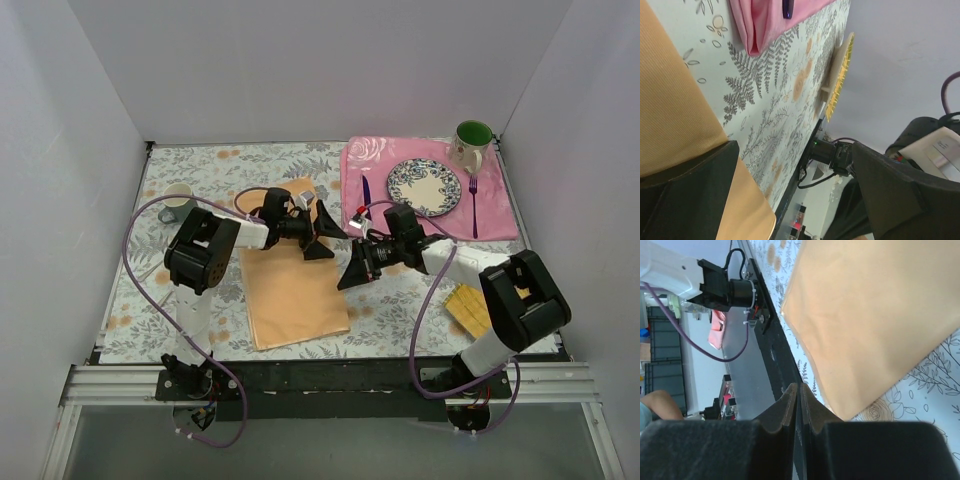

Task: Fold the napkin into a case and place the utensils inside
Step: Smooth out the rectangle-folded napkin at the center of the board.

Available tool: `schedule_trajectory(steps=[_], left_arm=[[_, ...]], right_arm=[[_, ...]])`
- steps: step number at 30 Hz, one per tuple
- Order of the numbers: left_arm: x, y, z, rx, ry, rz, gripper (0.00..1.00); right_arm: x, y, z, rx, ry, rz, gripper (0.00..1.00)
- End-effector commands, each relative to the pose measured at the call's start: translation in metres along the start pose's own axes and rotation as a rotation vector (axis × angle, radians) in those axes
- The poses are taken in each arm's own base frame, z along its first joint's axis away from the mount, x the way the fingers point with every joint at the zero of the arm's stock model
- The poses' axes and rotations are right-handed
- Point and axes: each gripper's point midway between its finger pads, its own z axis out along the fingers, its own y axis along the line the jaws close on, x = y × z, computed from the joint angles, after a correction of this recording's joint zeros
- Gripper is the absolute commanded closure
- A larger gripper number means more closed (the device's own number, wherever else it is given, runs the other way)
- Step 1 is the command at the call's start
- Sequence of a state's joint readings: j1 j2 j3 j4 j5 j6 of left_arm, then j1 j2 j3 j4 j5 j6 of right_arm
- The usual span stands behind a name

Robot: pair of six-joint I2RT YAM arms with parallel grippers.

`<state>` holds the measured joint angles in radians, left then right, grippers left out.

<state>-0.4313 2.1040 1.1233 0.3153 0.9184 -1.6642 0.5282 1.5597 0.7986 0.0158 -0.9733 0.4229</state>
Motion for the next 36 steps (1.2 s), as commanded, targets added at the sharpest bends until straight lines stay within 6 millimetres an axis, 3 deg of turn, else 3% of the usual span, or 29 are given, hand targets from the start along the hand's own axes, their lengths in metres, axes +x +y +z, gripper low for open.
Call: schedule_trajectory(steps=[1, 7, 17, 21, 25, 30, 33, 36], left_arm=[[0.004, -0.030, -0.009, 0.030, 0.008, 0.032, 0.02], [-0.013, -0.052, -0.008, 0.080, -0.045, 0.029, 0.02], [-0.029, -0.039, -0.002, 0.024, -0.113, 0.012, 0.02], [-0.029, -0.032, 0.001, 0.018, -0.106, -0.001, 0.02], [-0.030, -0.028, 0.004, 0.021, -0.106, 0.003, 0.02], [-0.033, -0.031, 0.002, 0.036, -0.108, 0.007, 0.02], [-0.033, -0.036, 0.000, 0.048, -0.107, 0.017, 0.02], [-0.032, -0.038, 0.001, 0.061, -0.100, 0.014, 0.02]], right_arm=[[0.006, -0.016, 0.004, 0.037, -0.014, 0.023, 0.86], [0.007, -0.033, 0.014, 0.049, -0.039, 0.082, 0.86], [0.013, -0.059, 0.031, 0.108, -0.055, 0.165, 0.78], [0.017, -0.063, 0.037, 0.099, -0.041, 0.186, 0.66], [0.025, -0.061, 0.040, 0.063, -0.013, 0.206, 0.42], [0.017, -0.034, 0.035, -0.032, -0.024, 0.207, 0.24], [0.009, -0.012, 0.028, -0.079, -0.045, 0.164, 0.03], [0.007, -0.005, 0.026, -0.093, -0.068, 0.153, 0.01]])
